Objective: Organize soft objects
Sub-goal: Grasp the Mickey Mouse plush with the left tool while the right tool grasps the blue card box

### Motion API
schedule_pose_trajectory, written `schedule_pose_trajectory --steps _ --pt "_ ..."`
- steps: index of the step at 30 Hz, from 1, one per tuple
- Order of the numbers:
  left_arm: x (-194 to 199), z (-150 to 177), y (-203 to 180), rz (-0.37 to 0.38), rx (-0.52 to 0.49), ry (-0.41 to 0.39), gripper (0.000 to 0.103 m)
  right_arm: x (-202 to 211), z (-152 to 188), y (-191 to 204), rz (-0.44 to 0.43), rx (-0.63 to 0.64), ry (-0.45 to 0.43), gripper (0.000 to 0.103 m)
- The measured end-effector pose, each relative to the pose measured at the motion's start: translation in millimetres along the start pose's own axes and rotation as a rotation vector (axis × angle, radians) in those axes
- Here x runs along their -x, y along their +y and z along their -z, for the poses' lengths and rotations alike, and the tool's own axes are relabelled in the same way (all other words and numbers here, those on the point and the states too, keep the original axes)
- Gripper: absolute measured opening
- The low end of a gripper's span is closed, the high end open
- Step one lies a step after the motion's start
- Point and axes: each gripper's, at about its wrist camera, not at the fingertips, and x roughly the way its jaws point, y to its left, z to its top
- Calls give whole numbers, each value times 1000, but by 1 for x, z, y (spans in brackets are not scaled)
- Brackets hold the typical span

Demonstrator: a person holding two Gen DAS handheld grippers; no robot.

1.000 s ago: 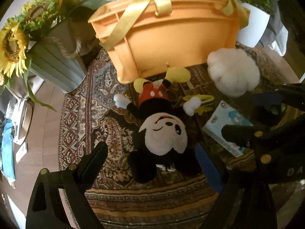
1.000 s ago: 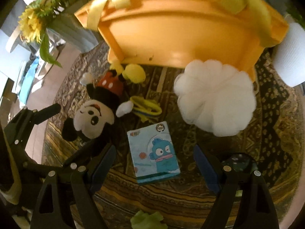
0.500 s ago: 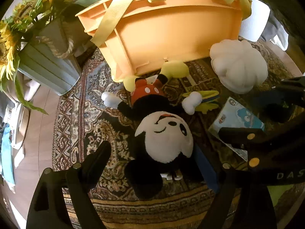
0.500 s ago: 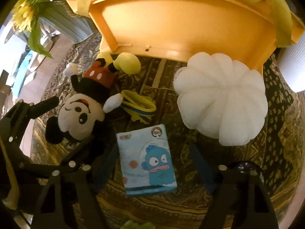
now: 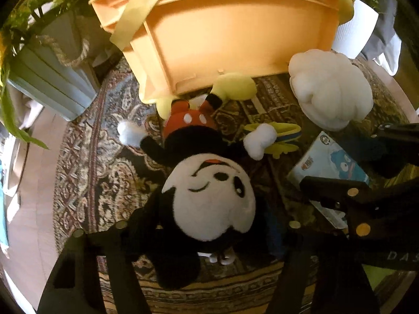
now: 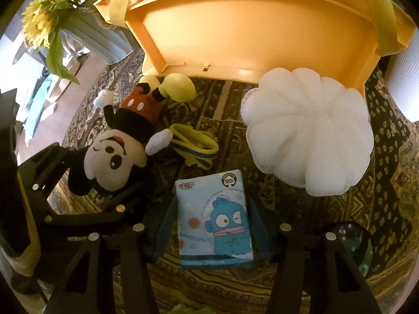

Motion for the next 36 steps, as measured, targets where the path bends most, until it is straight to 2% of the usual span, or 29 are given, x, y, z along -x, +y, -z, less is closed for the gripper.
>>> schedule_pose_trajectory --steps 4,14,26,36 --pt "5 4 1 14 14 -19 60 3 2 0 2 2 -19 54" --pt "38 14 3 15 117 -76 59 34 13 -8 7 -20 -87 54" --pt "101 10 7 10 184 -203 59 96 15 -9 19 -51 -255 54" --pt "150 -8 7 1 151 -328 59 145 1 -2 34 -41 -426 54"
